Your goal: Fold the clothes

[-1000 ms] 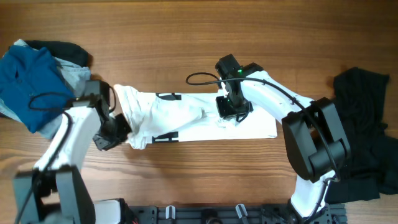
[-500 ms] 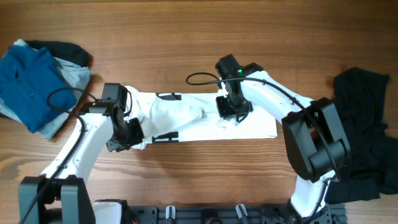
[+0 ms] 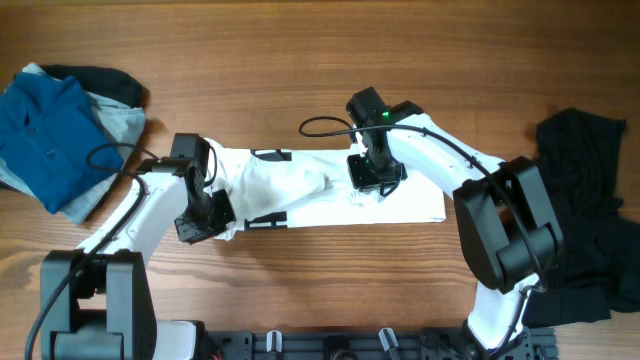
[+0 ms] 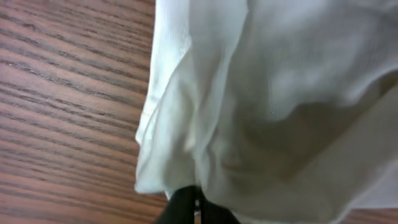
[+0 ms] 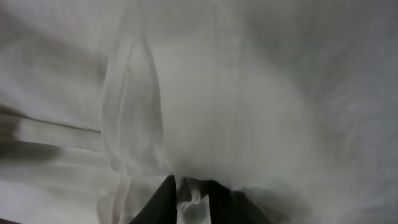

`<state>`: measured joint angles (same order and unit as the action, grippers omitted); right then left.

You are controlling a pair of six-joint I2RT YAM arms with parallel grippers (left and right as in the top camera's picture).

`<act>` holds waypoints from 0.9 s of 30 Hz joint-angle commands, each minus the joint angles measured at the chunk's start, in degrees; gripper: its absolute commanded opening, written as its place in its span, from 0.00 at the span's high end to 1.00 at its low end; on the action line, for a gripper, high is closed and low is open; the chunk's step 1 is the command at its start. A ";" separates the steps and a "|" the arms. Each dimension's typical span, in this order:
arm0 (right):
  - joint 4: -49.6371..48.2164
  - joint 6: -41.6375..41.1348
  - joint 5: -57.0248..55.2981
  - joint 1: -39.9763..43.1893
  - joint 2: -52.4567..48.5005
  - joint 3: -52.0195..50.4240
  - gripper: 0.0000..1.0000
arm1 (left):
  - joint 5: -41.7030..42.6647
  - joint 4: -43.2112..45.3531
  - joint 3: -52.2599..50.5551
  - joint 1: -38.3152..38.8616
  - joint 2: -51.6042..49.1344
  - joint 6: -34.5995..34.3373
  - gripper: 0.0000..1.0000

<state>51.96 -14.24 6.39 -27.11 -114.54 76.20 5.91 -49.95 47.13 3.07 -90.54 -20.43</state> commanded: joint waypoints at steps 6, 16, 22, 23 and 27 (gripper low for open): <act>0.79 -0.31 -0.66 0.00 -1.36 -0.59 0.82 | -16.76 -6.01 7.28 -4.33 1.14 -5.46 0.96; 0.81 -0.33 -0.66 0.00 -1.36 -0.61 0.81 | -18.08 -6.27 9.07 -10.23 2.03 -5.77 0.96; 0.79 -0.28 -0.66 0.00 -1.36 -0.59 0.81 | -3.69 -10.49 9.07 -10.21 2.03 -4.13 0.90; 0.70 -0.31 -0.66 0.00 -1.36 -0.59 0.81 | 0.02 -11.56 9.07 -10.21 2.03 -3.58 0.60; 0.74 -0.04 -0.66 0.00 -1.36 -0.59 0.81 | 0.48 -11.93 8.35 -10.23 2.03 -3.63 0.50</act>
<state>52.62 -14.24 6.39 -27.11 -114.54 76.20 1.96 -62.22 55.79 -6.92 -89.23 -24.49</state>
